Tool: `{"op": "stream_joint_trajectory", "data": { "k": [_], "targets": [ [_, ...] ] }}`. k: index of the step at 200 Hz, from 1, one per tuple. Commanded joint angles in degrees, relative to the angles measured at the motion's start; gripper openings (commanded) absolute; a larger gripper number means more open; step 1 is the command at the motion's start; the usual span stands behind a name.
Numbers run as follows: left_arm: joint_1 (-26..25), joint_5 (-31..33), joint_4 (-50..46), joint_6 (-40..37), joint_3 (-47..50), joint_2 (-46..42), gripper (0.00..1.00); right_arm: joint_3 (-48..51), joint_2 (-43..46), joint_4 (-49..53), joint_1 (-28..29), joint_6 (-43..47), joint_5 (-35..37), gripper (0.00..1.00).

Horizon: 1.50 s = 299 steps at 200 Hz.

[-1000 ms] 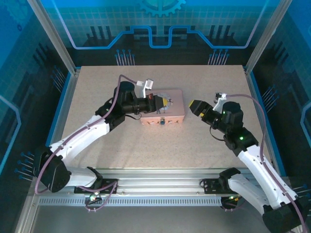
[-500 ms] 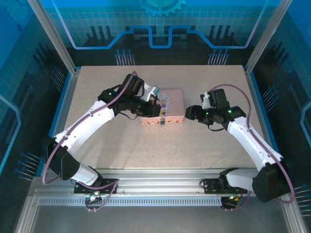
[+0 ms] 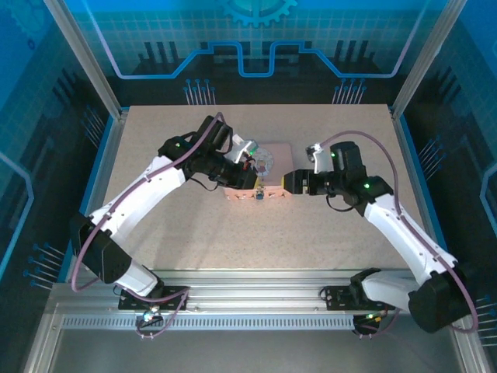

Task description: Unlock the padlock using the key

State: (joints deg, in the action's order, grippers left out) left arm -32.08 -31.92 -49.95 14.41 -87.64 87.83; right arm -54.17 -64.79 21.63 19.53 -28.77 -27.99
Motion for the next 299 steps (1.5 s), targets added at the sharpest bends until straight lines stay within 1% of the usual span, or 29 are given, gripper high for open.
{"op": "stream_joint_trajectory", "data": {
  "k": [1,25,57,89,98,120,157,168,207,220,263,281,299],
  "targets": [
    [0.43,-4.67,0.52,-0.64,-1.94,0.59,0.00,5.97,1.59,-20.86,-2.46,-9.94,-13.29,0.71],
    [0.52,-7.06,2.33,0.41,-1.87,0.39,0.00,10.40,2.15,-33.23,-2.63,-16.55,-16.57,0.66],
    [0.65,-9.87,5.22,2.07,-0.90,-0.35,0.00,15.70,2.97,-48.17,-2.57,-24.06,-17.60,0.61],
    [1.14,-11.96,8.55,4.21,0.33,-1.50,0.00,18.15,3.80,-54.66,-1.96,-27.50,-16.82,0.51],
    [1.14,-12.41,9.02,4.60,0.36,-1.52,0.00,18.36,3.71,-55.53,-1.64,-27.88,-16.91,0.49],
    [1.14,-12.52,9.41,5.02,0.27,-1.61,0.00,18.15,3.62,-56.60,-0.21,-27.91,-17.42,0.49],
    [1.22,-13.30,10.62,5.72,0.62,-1.81,0.00,16.53,4.17,-52.94,2.33,-24.61,-17.03,0.48],
    [1.21,-13.43,10.85,5.88,0.78,-1.96,0.00,16.38,4.15,-53.23,2.40,-24.49,-17.18,0.47],
    [1.23,-13.57,11.70,6.24,1.30,-2.49,0.00,15.85,4.33,-53.31,2.55,-24.25,-17.75,0.36],
    [1.23,-14.01,12.04,6.42,1.49,-2.66,0.00,15.90,4.33,-53.06,2.70,-23.91,-17.80,0.34],
    [1.23,-16.20,13.86,7.33,2.21,-2.93,0.00,15.73,4.85,-53.78,2.66,-23.93,-17.97,0.30],
    [1.23,-17.48,14.85,7.99,2.72,-3.04,0.00,15.18,4.78,-53.45,2.71,-23.79,-17.97,0.34],
    [1.23,-17.31,14.48,7.74,2.64,-3.02,0.00,14.71,4.59,-53.63,2.71,-23.93,-18.24,0.28]
  ]
}}
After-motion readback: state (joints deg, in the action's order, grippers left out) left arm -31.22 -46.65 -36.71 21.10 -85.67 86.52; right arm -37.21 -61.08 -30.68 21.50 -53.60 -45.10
